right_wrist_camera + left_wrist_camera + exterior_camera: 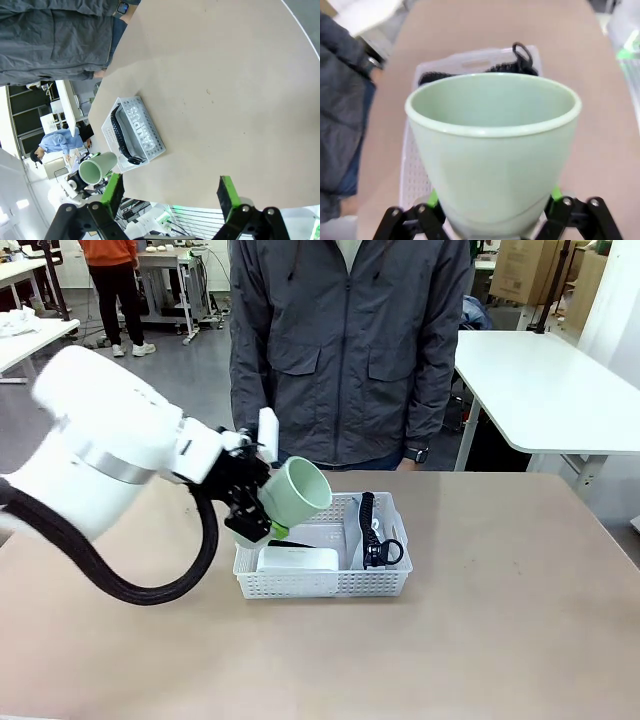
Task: Efficiently arrange items inside the basket to fit them all.
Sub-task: Pick up the Reusable plastic cup and place it inside the Organizing basket.
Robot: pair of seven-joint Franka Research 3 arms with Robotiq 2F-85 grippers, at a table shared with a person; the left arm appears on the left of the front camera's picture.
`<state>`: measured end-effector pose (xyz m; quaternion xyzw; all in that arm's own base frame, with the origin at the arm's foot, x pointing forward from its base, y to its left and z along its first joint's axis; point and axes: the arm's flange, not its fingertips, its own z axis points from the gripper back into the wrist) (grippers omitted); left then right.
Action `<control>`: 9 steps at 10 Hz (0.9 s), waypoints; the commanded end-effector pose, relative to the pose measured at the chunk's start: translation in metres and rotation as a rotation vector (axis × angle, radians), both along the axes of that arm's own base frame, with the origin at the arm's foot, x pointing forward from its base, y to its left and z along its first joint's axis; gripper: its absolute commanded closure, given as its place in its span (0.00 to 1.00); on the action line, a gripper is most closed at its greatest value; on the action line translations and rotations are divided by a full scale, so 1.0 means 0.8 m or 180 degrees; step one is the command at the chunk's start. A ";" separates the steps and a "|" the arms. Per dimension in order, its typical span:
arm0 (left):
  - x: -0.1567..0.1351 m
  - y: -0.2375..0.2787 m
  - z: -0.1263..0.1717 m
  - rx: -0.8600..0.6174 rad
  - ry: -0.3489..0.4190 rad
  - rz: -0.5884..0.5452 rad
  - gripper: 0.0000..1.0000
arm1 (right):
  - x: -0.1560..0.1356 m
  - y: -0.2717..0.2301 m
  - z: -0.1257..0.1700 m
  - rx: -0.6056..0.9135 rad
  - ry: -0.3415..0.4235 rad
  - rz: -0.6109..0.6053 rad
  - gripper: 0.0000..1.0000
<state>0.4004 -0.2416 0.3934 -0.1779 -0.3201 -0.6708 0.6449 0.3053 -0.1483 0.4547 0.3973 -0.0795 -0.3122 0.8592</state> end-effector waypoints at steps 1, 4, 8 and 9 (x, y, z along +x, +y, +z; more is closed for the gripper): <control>0.038 -0.033 -0.005 0.0431 0.0052 -0.0016 0.15 | 0.001 0.000 0.001 0.0019 -0.0023 0.0004 0.00; 0.067 -0.058 -0.006 0.0877 -0.0060 -0.0009 0.15 | 0.001 0.000 0.001 0.0019 -0.0023 0.0004 0.00; 0.082 -0.076 -0.010 0.1071 0.0049 -0.0022 0.15 | 0.001 0.000 0.001 0.0019 -0.0023 0.0004 0.00; 0.085 -0.082 -0.019 0.1058 0.0059 0.0021 0.15 | 0.001 0.000 0.001 0.0019 -0.0023 0.0004 0.00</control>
